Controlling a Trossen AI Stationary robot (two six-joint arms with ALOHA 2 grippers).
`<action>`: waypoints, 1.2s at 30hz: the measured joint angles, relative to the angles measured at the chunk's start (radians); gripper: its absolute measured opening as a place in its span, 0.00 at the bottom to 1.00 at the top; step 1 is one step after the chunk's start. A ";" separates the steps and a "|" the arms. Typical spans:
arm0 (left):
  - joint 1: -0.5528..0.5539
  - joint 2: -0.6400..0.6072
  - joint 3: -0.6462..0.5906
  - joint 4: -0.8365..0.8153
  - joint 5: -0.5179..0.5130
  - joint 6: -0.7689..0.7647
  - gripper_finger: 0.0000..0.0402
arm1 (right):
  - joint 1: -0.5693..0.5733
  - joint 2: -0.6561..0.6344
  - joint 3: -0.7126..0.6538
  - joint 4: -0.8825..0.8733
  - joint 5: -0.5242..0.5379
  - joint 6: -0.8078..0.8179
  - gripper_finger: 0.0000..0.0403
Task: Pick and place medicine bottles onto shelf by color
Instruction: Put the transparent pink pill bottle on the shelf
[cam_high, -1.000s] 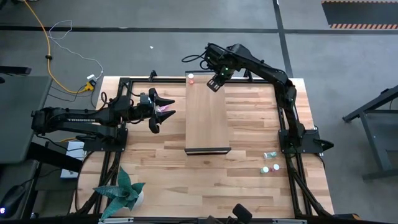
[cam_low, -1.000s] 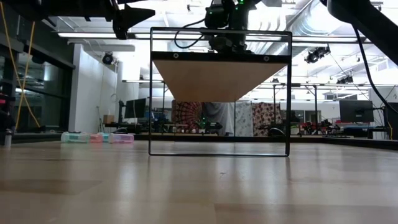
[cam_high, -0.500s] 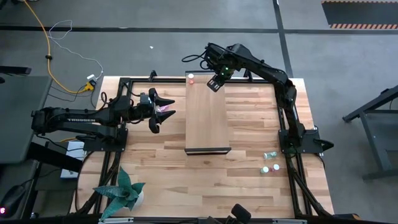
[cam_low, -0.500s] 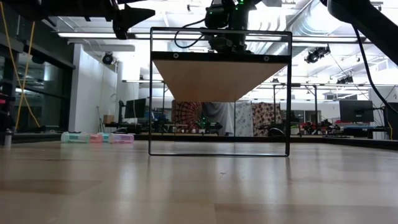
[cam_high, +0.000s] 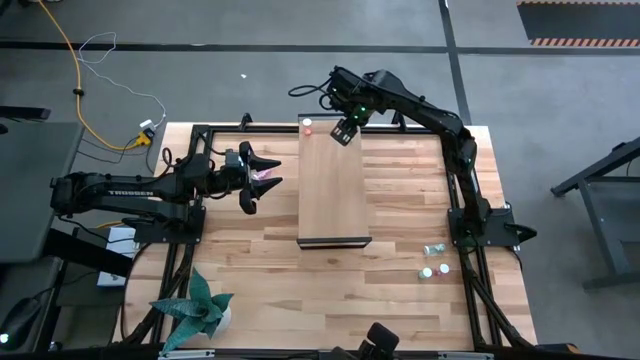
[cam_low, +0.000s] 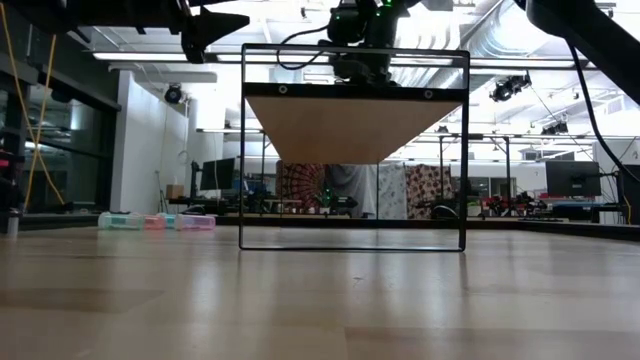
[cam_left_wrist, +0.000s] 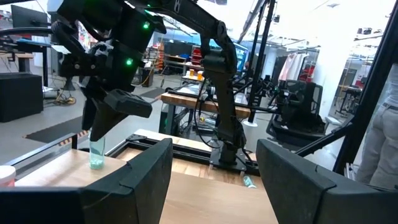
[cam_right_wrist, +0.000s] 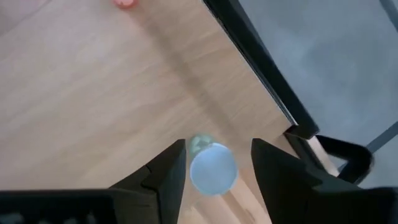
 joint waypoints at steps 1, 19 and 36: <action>0.000 0.000 0.000 -0.001 0.000 0.000 0.55 | 0.000 0.000 0.004 -0.004 0.000 -0.012 0.43; 0.000 0.000 0.000 -0.083 0.000 -0.018 0.55 | 0.157 -0.564 -0.416 0.124 0.047 -0.027 0.43; 0.000 0.000 0.000 -0.075 -0.105 0.030 0.55 | 0.322 -1.239 -1.720 1.511 0.034 0.066 0.43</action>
